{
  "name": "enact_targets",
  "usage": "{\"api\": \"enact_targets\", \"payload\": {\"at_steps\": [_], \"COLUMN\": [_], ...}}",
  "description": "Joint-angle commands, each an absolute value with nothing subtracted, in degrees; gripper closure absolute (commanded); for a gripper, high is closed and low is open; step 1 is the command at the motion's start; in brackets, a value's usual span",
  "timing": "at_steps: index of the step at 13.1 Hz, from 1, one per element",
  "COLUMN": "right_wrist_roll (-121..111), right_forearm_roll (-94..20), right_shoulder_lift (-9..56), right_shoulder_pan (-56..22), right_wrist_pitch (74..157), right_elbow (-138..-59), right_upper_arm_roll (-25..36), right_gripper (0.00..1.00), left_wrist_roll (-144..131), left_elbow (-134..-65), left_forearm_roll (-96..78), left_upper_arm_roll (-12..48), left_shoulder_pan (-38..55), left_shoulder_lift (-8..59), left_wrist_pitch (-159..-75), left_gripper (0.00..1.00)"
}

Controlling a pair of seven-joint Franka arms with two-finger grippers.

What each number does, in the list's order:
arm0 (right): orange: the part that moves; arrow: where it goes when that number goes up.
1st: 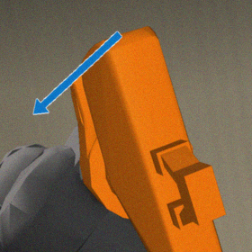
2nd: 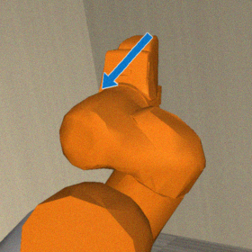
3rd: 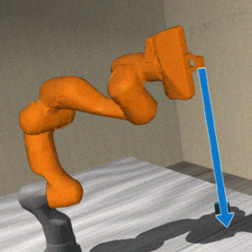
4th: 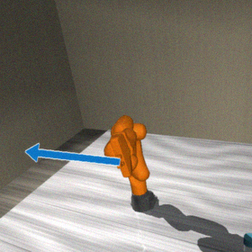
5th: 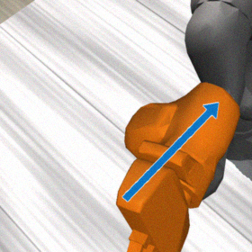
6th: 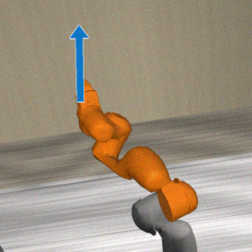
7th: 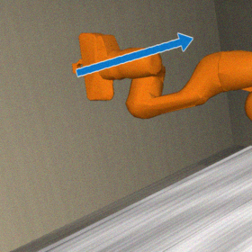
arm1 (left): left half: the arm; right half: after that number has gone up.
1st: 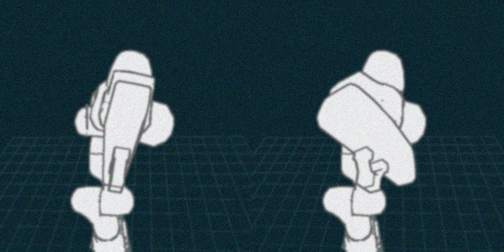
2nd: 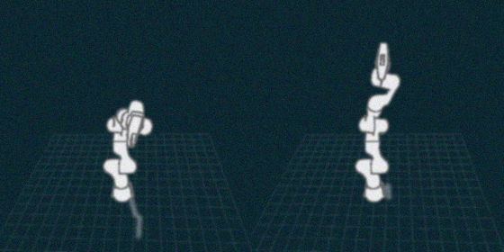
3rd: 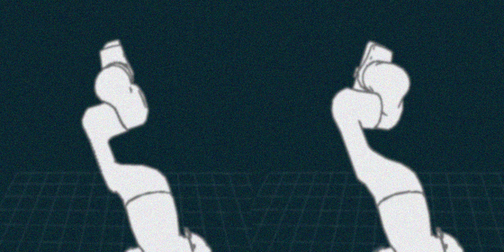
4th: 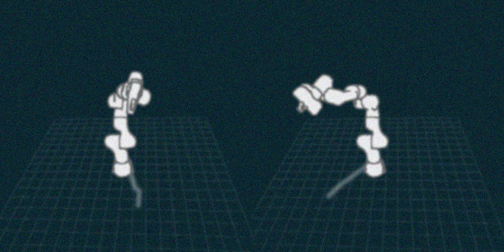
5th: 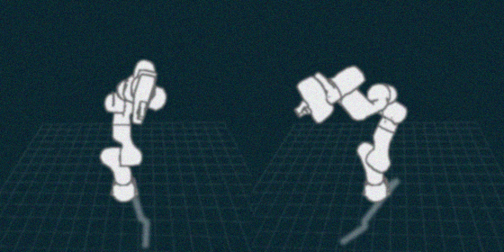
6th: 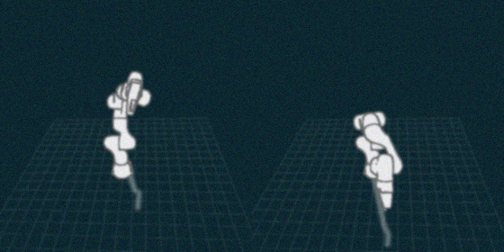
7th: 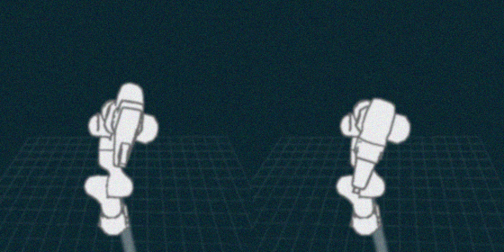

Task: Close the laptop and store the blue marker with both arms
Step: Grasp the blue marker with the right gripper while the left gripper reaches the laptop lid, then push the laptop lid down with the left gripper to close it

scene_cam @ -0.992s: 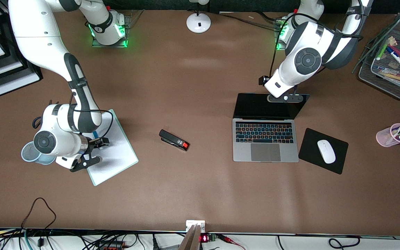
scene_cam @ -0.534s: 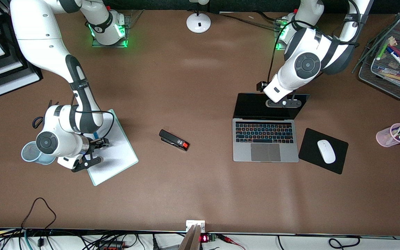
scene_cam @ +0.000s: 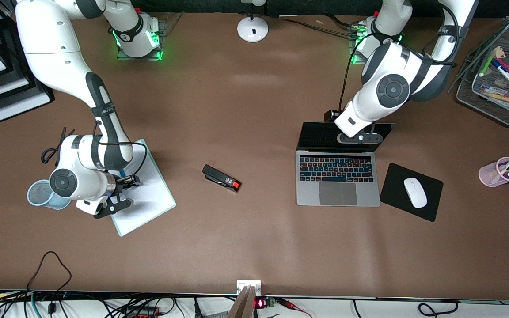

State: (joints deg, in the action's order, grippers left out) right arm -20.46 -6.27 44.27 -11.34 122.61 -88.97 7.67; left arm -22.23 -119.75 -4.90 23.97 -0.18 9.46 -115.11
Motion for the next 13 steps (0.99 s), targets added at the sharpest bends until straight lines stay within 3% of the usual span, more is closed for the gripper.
{"api": "enact_targets", "payload": {"at_steps": [1, 5, 10, 13], "right_wrist_roll": [-21.45, -21.53, -22.15, -22.06], "right_forearm_roll": [-6.68, -6.68, -6.68, -6.85], "right_shoulder_lift": [44.38, 44.3, 44.3, 44.21], "right_shoulder_pan": [-11.25, -11.34, -11.51, -11.43], "right_wrist_pitch": [122.61, 122.7, 122.61, 122.61], "right_elbow": [-88.77, -88.68, -88.68, -88.42], "right_upper_arm_roll": [7.91, 7.91, 7.82, 7.91], "right_gripper": [0.37, 0.49, 0.55, 0.54], "left_wrist_roll": [-22.76, -22.76, -22.76, -22.76], "left_elbow": [-116.2, -113.04, -108.73, -107.93], "left_forearm_roll": [-5.45, -5.19, -5.01, -3.61], "left_upper_arm_roll": [24.08, 23.91, 23.29, 22.94], "left_shoulder_pan": [-0.61, -0.7, -0.88, -0.88], "left_shoulder_lift": [12.21, 15.02, 18.54, 19.33], "left_wrist_pitch": [-114.87, -114.87, -114.87, -114.87], "left_gripper": [0.0, 0.0, 0.0, 0.0]}}
